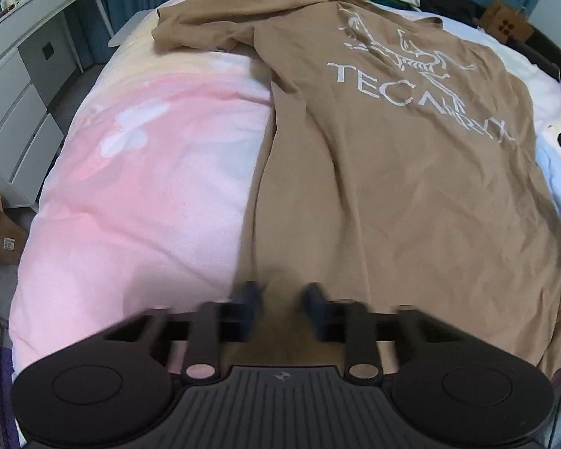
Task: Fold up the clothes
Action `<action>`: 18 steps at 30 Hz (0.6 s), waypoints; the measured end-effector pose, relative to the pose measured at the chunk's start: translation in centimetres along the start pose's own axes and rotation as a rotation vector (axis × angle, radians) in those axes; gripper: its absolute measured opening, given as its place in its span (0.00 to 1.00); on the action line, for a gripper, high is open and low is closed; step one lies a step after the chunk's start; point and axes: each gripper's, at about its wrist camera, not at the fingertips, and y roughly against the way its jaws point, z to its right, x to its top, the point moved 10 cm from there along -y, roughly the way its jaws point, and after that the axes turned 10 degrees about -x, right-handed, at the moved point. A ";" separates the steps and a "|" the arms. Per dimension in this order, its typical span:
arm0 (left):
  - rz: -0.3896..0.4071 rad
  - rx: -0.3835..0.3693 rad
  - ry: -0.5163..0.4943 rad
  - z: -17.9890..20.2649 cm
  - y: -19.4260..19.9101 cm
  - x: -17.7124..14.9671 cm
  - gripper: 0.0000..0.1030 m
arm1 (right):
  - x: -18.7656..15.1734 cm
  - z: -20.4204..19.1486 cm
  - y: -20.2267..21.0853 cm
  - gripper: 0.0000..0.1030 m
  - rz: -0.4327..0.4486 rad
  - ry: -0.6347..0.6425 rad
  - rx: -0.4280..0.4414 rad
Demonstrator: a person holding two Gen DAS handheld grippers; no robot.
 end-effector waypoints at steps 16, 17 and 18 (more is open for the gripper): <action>0.008 0.034 0.116 -1.7 1.2 0.0 0.05 | 0.6 0.3 -0.5 0.80 -0.024 -0.081 0.055; 0.022 0.030 0.115 -1.6 1.6 0.1 0.07 | 0.7 0.4 -0.4 0.80 -0.024 -0.089 0.058; 0.036 0.025 0.114 -1.5 1.9 0.2 0.12 | 0.8 0.6 -0.4 0.80 -0.024 -0.098 0.061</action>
